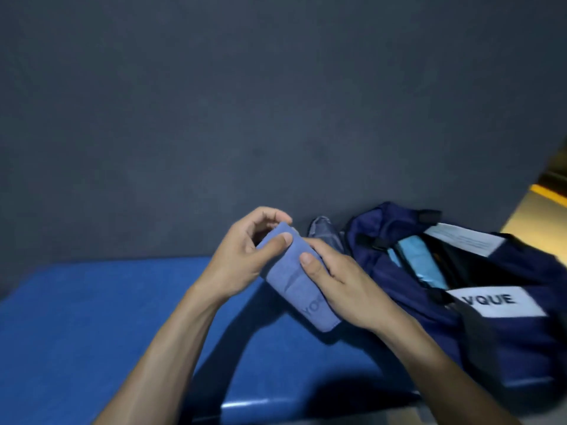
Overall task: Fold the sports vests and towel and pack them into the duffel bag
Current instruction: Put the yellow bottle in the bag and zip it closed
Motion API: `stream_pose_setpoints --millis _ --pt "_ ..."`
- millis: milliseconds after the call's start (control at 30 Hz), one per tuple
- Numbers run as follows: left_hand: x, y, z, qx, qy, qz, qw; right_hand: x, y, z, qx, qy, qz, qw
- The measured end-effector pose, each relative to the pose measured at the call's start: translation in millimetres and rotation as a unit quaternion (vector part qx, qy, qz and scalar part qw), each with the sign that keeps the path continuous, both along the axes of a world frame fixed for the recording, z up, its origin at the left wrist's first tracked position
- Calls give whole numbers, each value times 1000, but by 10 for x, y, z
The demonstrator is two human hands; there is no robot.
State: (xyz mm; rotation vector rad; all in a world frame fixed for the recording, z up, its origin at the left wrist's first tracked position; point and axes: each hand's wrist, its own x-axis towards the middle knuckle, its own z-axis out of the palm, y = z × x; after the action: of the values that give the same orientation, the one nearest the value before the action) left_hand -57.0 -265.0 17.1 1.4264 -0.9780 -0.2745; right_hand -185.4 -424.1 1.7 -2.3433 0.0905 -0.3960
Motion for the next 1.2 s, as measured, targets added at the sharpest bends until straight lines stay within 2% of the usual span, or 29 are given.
stream_pose_setpoints --millis 133,233,300,400,500,567,667,800,967,1067,1133,1200 --pt "-314 -670 155 -15 -36 -52 998 -480 -496 184 58 2 -40 998" --pt "-511 -1233 232 17 -92 -96 991 -862 -963 272 136 36 -71 987" --pt "-576 -1592 236 34 -123 -100 987 -1138 -1339 346 143 70 -131 979" --pt "-576 -2051 136 77 -198 -103 972 -1486 -1923 487 179 121 -267 939" --pt "-628 -2487 16 138 -308 -136 931 -1641 -2467 558 215 175 -387 879" --pt "-733 -2788 -30 169 -365 -158 902 -1642 -2734 520 193 231 -413 860" --pt "-881 -3161 -99 225 -383 -181 877 -1568 -2993 352 166 298 -418 842" --pt "-891 -3335 -334 302 -416 -120 850 -1448 -3200 197 58 408 -380 828" --pt "-885 -3322 -486 327 -415 -129 839 -1456 -3299 221 -89 431 -396 806" --pt "-895 -3351 -517 336 -402 -137 840 -1395 -3232 148 -143 415 -380 814" --pt "-886 -3364 -540 335 -373 -146 853 -1313 -3200 60 -159 445 -330 817" --pt "-873 -3373 -571 330 -341 -148 868 -1240 -3169 -37 -187 482 -305 800"
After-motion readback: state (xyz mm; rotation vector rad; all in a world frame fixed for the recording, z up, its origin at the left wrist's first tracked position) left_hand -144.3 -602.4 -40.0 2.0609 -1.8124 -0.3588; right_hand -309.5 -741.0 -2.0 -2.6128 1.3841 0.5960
